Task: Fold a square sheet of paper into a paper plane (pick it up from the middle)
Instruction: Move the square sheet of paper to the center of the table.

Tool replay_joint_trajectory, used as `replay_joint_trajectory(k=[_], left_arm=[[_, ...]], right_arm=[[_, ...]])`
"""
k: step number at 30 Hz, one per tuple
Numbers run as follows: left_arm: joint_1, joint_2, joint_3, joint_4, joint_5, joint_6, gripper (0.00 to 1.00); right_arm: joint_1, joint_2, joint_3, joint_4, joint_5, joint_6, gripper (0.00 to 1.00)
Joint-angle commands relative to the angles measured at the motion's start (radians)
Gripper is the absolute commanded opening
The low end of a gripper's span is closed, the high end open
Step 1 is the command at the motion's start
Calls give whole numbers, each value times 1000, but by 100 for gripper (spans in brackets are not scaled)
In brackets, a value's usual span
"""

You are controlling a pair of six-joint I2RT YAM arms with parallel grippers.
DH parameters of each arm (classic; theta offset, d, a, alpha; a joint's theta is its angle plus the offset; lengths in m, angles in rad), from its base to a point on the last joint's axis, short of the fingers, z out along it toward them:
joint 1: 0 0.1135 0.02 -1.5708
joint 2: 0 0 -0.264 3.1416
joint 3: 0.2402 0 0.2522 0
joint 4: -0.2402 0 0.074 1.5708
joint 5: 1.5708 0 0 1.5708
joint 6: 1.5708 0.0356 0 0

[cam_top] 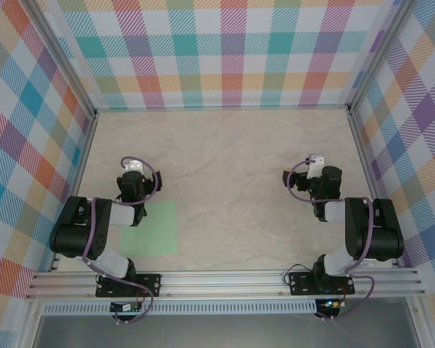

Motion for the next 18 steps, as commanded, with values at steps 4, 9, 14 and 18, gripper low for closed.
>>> replay_joint_trajectory(k=[4, 9, 14, 18], left_arm=[[3, -9, 17, 29, 10, -13, 100], [4, -9, 17, 28, 10, -12, 100], [3, -9, 18, 27, 11, -13, 100], [19, -10, 15, 27, 48, -17, 100]], right_arm=[[0, 0, 10, 40, -24, -10, 100], [1, 0, 10, 40, -23, -9, 100], [0, -1, 10, 40, -23, -10, 100], [0, 0, 10, 40, -24, -10, 100]])
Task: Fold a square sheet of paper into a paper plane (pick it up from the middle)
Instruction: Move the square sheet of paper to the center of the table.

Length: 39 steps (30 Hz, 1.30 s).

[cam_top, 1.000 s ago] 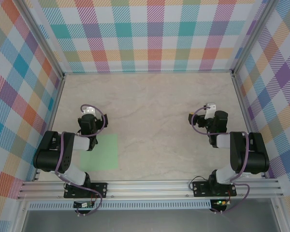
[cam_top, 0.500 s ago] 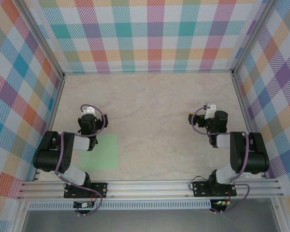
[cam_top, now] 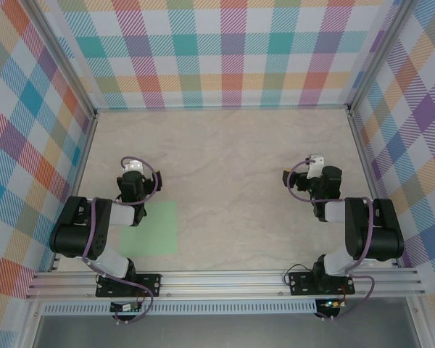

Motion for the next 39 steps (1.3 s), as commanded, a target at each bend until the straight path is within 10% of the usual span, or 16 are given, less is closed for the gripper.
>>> replay_joint_trajectory(k=[1, 10, 14, 26, 33, 39], left_arm=[[10, -10, 20, 21, 35, -12, 100], [10, -14, 29, 5, 81, 4, 100], [10, -119, 143, -288, 191, 39, 100], [17, -638, 50, -483, 82, -162, 100], [17, -841, 125, -855, 96, -360, 100], [19, -815, 177, -1096, 176, -527, 100]], right_arm=[[0, 0, 10, 40, -23, -11, 100], [0, 0, 10, 39, -22, -10, 100], [5, -23, 18, 8, -33, -21, 100], [8, -350, 322, -935, 56, 345, 100], [20, -216, 442, -1043, -448, 570, 100], [131, -189, 484, -1155, -346, 565, 100]])
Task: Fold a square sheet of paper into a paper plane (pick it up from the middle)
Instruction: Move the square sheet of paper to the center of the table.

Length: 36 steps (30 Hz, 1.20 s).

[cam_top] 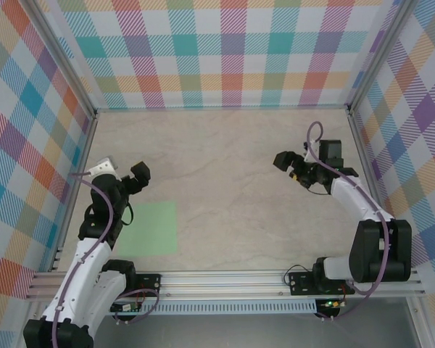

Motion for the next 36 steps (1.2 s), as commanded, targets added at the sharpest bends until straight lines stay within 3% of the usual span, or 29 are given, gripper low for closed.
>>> replay_joint_trajectory(k=[1, 3, 8, 16, 26, 36], left_arm=[[13, 71, 55, -248, 83, -143, 100], [12, 166, 96, -335, 190, -157, 100], [0, 301, 118, -522, 264, -244, 99], [-61, 351, 54, -562, 243, -289, 100], [-175, 446, -57, -410, 270, -376, 100], [-447, 736, 70, -226, 241, -552, 100]], right_arm=[[51, -21, 27, -100, -39, 41, 100], [82, -56, 22, -124, 1, 40, 100], [113, -124, 16, -188, 65, 28, 100], [161, -124, -41, -175, 55, 58, 100], [241, -47, -72, -222, 23, 82, 100], [305, -71, -90, -254, 53, 119, 100]])
